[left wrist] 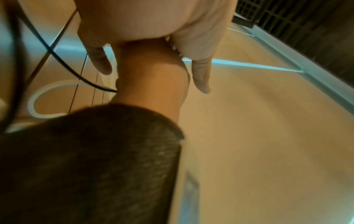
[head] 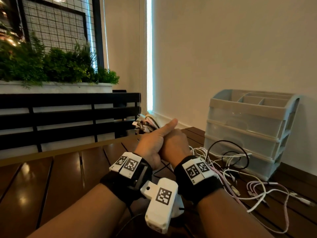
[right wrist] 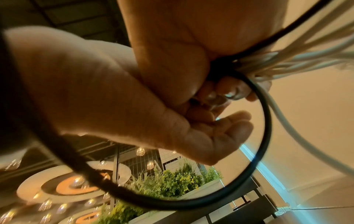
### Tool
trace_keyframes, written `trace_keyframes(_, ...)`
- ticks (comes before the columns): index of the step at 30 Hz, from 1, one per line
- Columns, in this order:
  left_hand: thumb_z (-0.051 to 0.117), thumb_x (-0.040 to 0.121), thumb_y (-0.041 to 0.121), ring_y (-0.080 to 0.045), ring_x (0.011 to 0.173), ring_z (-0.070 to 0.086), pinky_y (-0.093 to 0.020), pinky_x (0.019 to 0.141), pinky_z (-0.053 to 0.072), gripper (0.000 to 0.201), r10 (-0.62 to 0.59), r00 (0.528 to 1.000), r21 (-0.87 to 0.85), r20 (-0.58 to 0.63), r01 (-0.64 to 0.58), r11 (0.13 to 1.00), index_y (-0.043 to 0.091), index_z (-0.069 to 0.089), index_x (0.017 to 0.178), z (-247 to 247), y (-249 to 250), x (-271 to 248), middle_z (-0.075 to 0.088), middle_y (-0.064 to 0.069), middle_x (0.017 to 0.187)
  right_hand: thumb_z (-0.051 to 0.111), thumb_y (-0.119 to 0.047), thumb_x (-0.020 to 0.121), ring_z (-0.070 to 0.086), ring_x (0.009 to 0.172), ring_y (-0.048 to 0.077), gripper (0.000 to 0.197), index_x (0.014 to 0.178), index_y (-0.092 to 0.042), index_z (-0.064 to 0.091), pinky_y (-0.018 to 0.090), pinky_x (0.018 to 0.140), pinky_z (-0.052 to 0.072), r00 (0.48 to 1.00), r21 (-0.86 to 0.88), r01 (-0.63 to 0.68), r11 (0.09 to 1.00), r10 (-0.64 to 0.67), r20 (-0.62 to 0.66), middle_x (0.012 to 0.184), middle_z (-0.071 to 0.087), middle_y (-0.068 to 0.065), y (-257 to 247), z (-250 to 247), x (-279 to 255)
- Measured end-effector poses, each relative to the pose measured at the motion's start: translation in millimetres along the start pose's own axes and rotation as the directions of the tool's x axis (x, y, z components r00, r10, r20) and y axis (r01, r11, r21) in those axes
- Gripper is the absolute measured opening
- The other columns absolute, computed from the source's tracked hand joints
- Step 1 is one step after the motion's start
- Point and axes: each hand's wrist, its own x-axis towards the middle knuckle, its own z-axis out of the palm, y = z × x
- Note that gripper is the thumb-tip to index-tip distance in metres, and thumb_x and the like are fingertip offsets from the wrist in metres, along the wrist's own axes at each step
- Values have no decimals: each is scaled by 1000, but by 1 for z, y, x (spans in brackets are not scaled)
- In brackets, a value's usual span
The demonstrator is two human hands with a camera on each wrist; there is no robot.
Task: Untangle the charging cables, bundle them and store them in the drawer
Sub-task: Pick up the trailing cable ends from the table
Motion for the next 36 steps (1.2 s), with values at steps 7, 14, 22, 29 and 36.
trace_keyframes(7, 72, 81, 46, -31, 98, 67, -48, 93, 50, 39, -47, 999, -123, -5, 46, 991, 11, 71, 100, -12, 9, 7, 75, -12, 96, 38, -23, 98, 61, 95, 24, 26, 117, -11, 52, 29, 69, 34, 993, -99, 119, 988, -119, 0, 106, 64, 6, -11, 2, 3)
trace_keyframes(14, 55, 93, 46, -28, 97, 65, -42, 88, 52, 42, 40, 997, -77, -67, -45, 996, 8, 72, 84, -15, 6, 13, 71, -13, 100, 47, -19, 96, 62, 102, 25, 42, 136, -9, 38, 28, 74, 38, 975, -30, 190, 981, -185, 127, 114, 63, 9, -10, -2, 4)
trace_keyframes(22, 55, 95, 38, -18, 74, 66, -40, 85, 52, 37, 191, 978, -253, -87, -207, 945, 7, 56, 74, -20, 13, 21, 67, -6, 66, 69, -37, 80, 54, 86, 18, 28, 83, -31, 42, 35, 76, 31, 969, -20, 138, 990, -130, 212, 82, 53, -7, 10, -6, 3)
trace_keyframes(29, 57, 92, 47, -12, 35, 46, -38, 73, 53, 51, 228, 969, -329, -93, -246, 912, 13, 40, 57, -20, 14, 18, 36, 1, 43, 73, -50, 73, 49, 98, 22, 29, 78, -33, 50, 45, 88, 33, 978, -27, 88, 996, -81, 190, 85, 53, -7, 16, -6, 3)
trace_keyframes(36, 62, 88, 45, -12, 43, 48, -30, 59, 49, 44, 298, 946, -248, -127, -321, 914, 15, 49, 60, -30, 5, 31, 39, 0, 50, 86, -56, 48, 38, 119, 16, 94, 128, -39, 39, 46, 97, 40, 969, 235, 12, 972, -69, 237, 128, 41, -7, 22, -11, 2)
